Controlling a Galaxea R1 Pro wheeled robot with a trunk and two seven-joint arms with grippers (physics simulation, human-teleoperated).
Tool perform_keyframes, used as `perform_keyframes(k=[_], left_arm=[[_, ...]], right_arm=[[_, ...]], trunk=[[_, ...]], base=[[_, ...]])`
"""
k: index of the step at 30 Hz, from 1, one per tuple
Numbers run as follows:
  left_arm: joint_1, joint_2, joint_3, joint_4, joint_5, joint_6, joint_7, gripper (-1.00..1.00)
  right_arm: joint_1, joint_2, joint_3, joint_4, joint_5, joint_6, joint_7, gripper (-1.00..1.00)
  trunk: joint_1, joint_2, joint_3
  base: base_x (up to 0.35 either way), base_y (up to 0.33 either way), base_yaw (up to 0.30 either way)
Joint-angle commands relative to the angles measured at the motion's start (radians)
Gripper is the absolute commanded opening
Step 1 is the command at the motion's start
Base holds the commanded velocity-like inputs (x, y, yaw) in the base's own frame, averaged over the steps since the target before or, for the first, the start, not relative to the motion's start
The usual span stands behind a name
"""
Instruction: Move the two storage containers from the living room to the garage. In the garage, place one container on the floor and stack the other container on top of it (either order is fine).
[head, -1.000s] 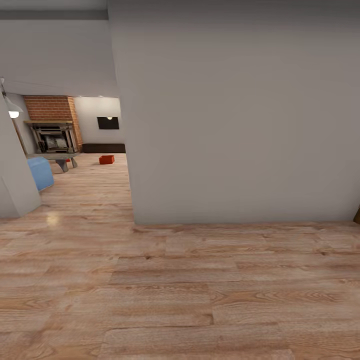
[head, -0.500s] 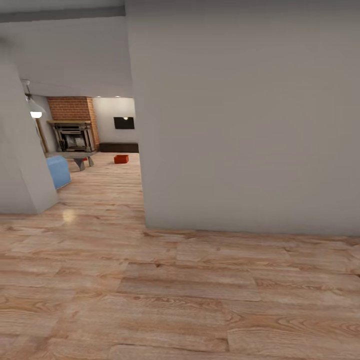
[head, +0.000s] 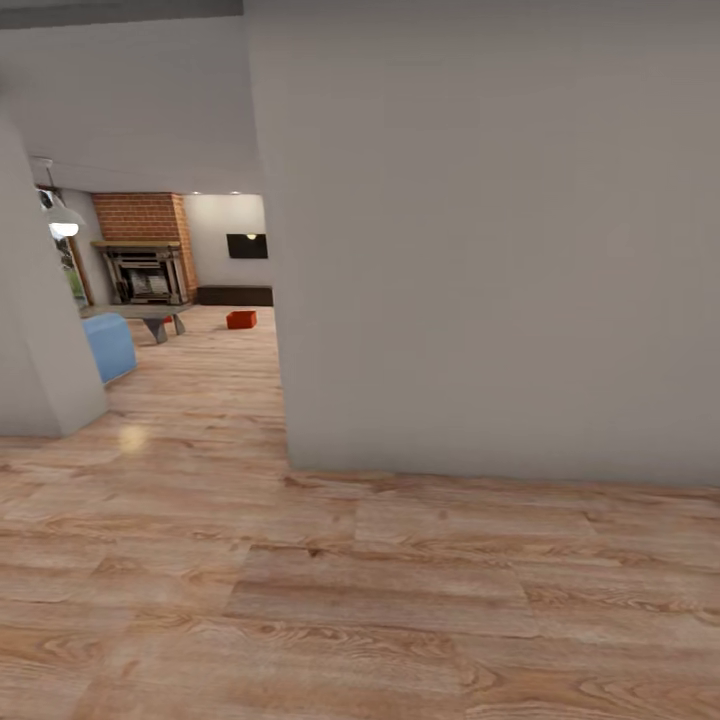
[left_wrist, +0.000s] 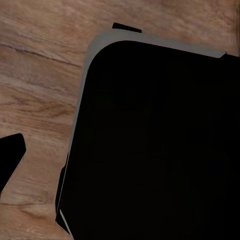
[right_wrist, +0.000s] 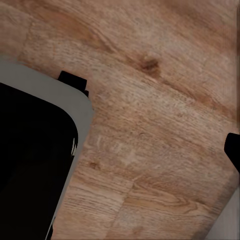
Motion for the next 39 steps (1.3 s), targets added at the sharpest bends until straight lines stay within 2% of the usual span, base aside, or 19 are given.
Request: perform_keyframes(k=[1,7,39], left_arm=[[0.0,0.0,0.0,0.0,0.005,-0.002,0.0,1.0],[0.0,0.0,0.0,0.0,0.005,-0.002,0.0,1.0],[0.0,0.0,0.0,0.0,0.005,-0.002,0.0,1.0]], right_arm=[[-0.001,0.001,0.009,0.003,-0.01,-0.006,-0.001,1.0],[-0.001,0.001,0.009,0.003,-0.01,-0.007,-0.001,1.0],[-0.001,0.001,0.009,0.003,-0.01,-0.006,-0.001,1.0]], trunk=[[0.001,0.0,-0.001],[0.001,0.0,-0.001],[0.001,0.0,-0.001]], base=[[0.326,0.0,0.017],[0.326,0.0,0.165],[0.326,0.0,0.268]])
